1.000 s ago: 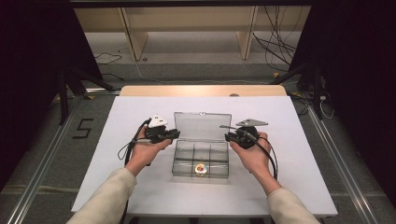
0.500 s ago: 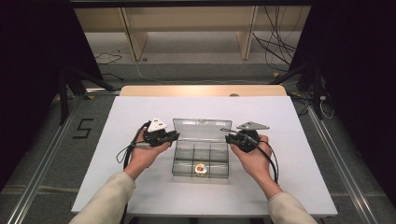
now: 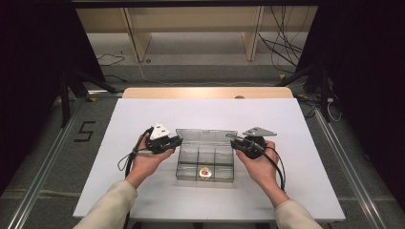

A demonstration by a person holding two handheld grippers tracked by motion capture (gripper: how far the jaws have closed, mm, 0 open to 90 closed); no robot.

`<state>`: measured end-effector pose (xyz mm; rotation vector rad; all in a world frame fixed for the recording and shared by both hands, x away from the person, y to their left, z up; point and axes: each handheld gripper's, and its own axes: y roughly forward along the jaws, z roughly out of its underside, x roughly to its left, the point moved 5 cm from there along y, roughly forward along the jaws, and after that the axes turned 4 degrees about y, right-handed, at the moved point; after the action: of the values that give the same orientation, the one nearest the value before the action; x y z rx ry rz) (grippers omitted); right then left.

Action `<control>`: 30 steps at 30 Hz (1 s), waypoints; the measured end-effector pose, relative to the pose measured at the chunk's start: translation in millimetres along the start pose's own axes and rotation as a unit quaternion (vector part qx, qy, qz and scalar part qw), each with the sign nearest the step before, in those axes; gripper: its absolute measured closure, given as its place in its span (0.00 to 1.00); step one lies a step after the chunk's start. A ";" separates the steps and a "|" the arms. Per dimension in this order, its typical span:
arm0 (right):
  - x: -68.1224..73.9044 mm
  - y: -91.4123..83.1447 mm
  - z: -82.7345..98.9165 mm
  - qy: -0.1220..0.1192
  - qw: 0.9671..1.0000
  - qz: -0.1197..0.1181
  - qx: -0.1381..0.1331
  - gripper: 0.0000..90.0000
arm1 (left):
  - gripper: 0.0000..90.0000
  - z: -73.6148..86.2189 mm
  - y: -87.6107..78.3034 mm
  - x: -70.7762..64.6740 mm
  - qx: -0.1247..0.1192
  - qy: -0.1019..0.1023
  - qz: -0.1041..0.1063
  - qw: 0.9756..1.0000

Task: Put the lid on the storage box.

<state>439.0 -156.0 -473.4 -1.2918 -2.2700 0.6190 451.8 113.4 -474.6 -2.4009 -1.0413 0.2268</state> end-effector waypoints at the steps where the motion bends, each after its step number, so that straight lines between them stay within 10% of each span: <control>1: 0.1 -0.3 0.4 -0.001 1.000 0.000 0.001 0.89 | 0.89 0.2 -0.5 -0.3 0.000 0.001 -0.001 1.000; 30: 1.7 -2.4 3.0 -0.002 1.000 0.001 -0.010 0.90 | 0.90 1.6 -3.1 -3.9 -0.008 0.010 -0.012 1.000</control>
<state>434.9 -156.0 -474.1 -1.3028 -2.2841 0.6030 446.6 113.0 -474.6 -2.3989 -1.0656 0.1853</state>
